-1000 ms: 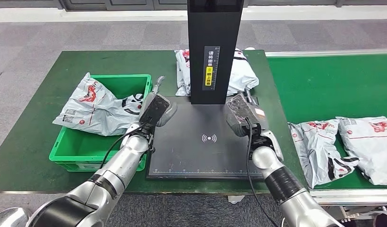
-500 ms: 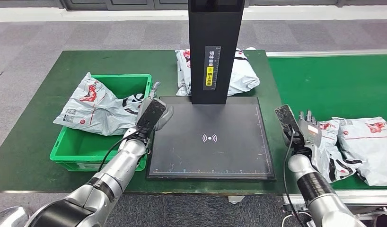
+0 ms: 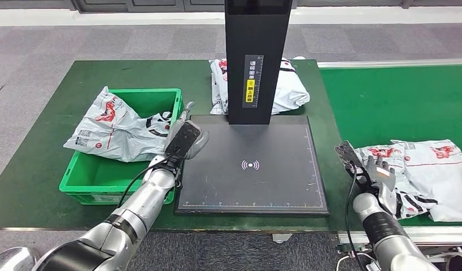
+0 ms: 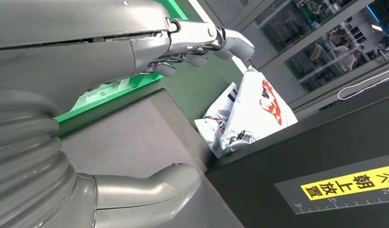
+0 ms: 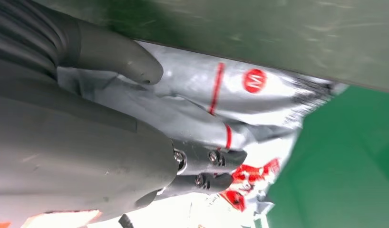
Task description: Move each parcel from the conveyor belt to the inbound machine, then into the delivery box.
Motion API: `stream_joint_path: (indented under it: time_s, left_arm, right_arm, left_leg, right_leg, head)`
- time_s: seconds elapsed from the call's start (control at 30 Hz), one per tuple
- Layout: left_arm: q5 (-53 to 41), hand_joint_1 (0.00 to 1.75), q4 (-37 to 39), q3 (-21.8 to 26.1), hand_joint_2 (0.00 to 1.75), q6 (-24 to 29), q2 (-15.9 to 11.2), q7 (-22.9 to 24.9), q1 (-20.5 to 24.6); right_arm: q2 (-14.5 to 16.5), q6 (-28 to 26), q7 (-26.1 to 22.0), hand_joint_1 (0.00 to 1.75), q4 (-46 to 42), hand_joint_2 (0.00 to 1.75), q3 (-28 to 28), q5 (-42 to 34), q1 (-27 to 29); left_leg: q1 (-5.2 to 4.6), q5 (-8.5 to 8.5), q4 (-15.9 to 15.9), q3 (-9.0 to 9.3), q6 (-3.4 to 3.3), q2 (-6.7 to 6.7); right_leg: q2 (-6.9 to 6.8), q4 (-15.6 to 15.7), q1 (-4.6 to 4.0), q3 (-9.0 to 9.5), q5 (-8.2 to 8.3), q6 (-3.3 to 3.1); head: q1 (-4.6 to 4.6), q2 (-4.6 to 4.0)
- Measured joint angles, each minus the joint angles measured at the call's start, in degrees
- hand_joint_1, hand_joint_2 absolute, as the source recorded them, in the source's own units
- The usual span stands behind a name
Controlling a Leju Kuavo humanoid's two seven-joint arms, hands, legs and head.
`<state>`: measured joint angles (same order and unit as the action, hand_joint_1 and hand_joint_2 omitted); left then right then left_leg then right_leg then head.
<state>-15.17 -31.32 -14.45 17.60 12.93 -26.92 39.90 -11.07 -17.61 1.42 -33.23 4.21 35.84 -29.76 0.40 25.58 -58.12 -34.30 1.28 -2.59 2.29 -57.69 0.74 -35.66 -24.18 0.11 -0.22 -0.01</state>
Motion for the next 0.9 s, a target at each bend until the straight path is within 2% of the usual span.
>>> stream_joint_path:
  time_s: [0.07, 0.1, 0.2, 0.23, 0.33, 0.43, 0.7, 0.9]
  left_arm:
    - [0.0, 0.00, 0.0, 0.0, 1.75, 0.0, 0.1, 0.1, 0.0]
    - [-0.1, 0.00, 0.0, 0.0, 1.75, -0.1, 0.2, 0.1, 0.0]
    - [-0.4, 0.00, 0.0, 0.0, 1.75, -0.7, 0.3, 0.3, 0.1]
    - [-0.5, 0.00, 0.0, 0.0, 1.75, -1.0, 0.3, 0.4, 0.2]
    - [-0.6, 0.00, 0.0, 0.0, 1.75, -1.5, 0.3, 0.9, 0.5]
    - [-0.6, 0.00, -0.1, 0.1, 1.75, -1.5, 0.3, 1.1, 0.7]
    - [-1.1, 0.00, -0.6, 0.9, 1.75, -1.3, 0.1, 1.0, 0.2]
    - [-1.3, 0.00, -1.1, 1.5, 1.75, -1.3, -0.2, 1.1, 0.0]
  right_arm:
    - [0.0, 0.2, 0.4, 0.00, 0.6, 1.75, 0.0, 0.6, 0.0]
    - [0.0, 0.6, 0.7, 0.19, 0.9, 1.75, 0.0, 1.0, 0.0]
    - [0.0, 5.0, 2.9, 1.50, 2.0, 1.75, 0.0, 4.4, -0.2]
    - [0.0, 7.0, 3.6, 1.75, 2.5, 1.75, 0.0, 5.9, -0.3]
    - [0.0, 11.3, 3.6, 1.75, 3.7, 1.75, 0.0, 8.9, -0.3]
    - [0.0, 12.1, 2.8, 1.75, 4.2, 1.75, 0.0, 10.1, -0.3]
    - [1.0, 7.9, -0.2, 1.75, 3.2, 1.75, 0.0, 10.5, -0.3]
    - [2.9, 5.8, -6.0, 1.75, -6.5, 1.75, -1.0, 2.7, 2.5]
  left_leg:
    - [0.00, 0.00, 0.0, 0.00, 0.00, 0.00]
    - [0.00, 0.00, 0.0, 0.00, 0.00, 0.00]
    - [0.00, 0.00, 0.0, 0.01, 0.00, 0.01]
    - [0.00, 0.00, 0.0, 0.02, 0.00, 0.01]
    - [0.01, 0.01, 0.0, 0.06, 0.00, 0.03]
    - [0.03, 0.01, 0.0, 0.11, -0.01, 0.05]
    - [0.05, 0.01, 0.0, 0.11, 0.00, 0.06]
    - [0.09, 0.03, 0.0, 0.11, 0.02, 0.31]
  right_leg:
    - [0.00, 0.0, 0.00, 0.00, 0.00, 0.00]
    - [0.00, 0.0, 0.00, 0.00, 0.00, 0.00]
    - [0.00, 0.0, -0.02, 0.01, -0.01, 0.01]
    - [0.00, 0.0, -0.04, 0.01, -0.01, 0.01]
    - [0.02, 0.0, -0.07, 0.05, -0.01, 0.01]
    - [0.03, 0.0, -0.07, 0.11, -0.01, 0.01]
    - [0.03, 0.0, -0.09, 0.14, -0.01, 0.01]
    - [0.37, 0.0, -0.06, 0.05, 0.02, -0.01]
  head:
    - [0.00, -0.01]
    - [0.00, -0.01]
    - [0.00, -0.01]
    - [-0.01, -0.01]
    - [-0.01, -0.01]
    - [-0.02, -0.01]
    - [0.00, -0.01]
    - [-0.01, -0.02]
